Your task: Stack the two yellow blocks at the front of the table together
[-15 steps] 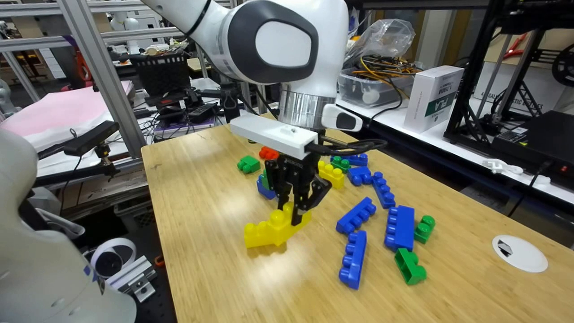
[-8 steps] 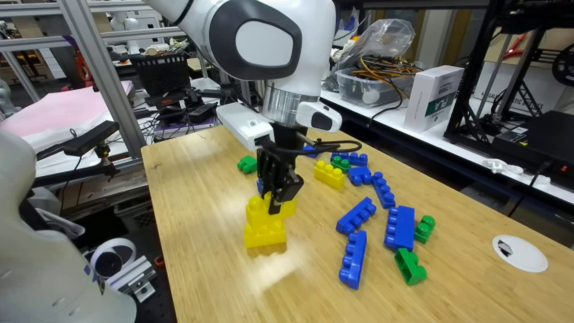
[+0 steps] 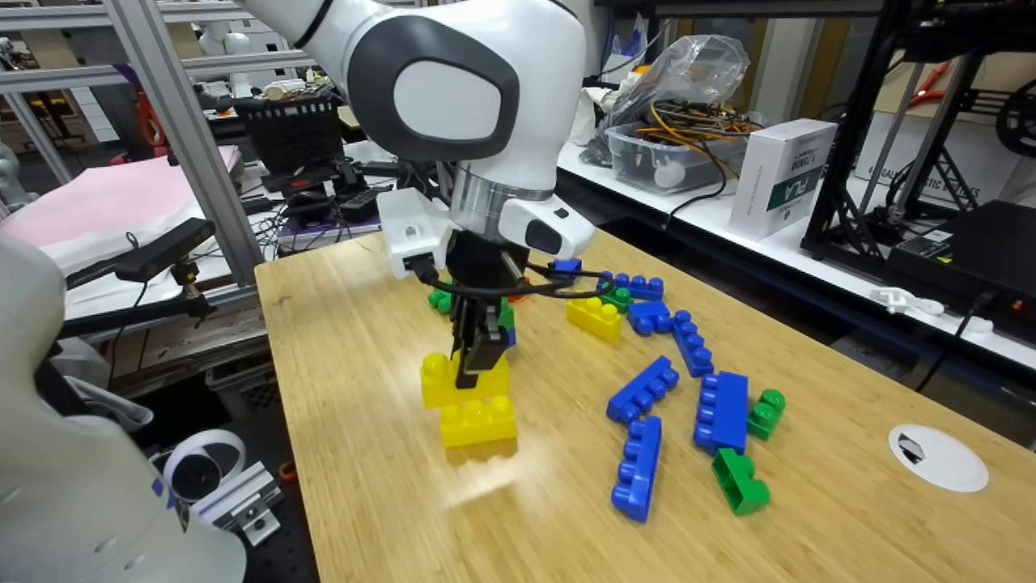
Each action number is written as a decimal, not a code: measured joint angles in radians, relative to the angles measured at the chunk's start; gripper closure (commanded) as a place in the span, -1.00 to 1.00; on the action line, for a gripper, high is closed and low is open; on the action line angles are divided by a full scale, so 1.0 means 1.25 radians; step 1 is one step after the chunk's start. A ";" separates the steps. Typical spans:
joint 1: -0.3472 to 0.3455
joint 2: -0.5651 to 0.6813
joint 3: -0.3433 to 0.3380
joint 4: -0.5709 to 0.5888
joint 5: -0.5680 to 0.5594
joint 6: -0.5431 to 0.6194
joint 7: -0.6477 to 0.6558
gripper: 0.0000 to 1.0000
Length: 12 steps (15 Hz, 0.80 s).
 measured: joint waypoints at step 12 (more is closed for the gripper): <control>0.001 0.017 0.013 -0.063 0.085 0.141 0.099 0.80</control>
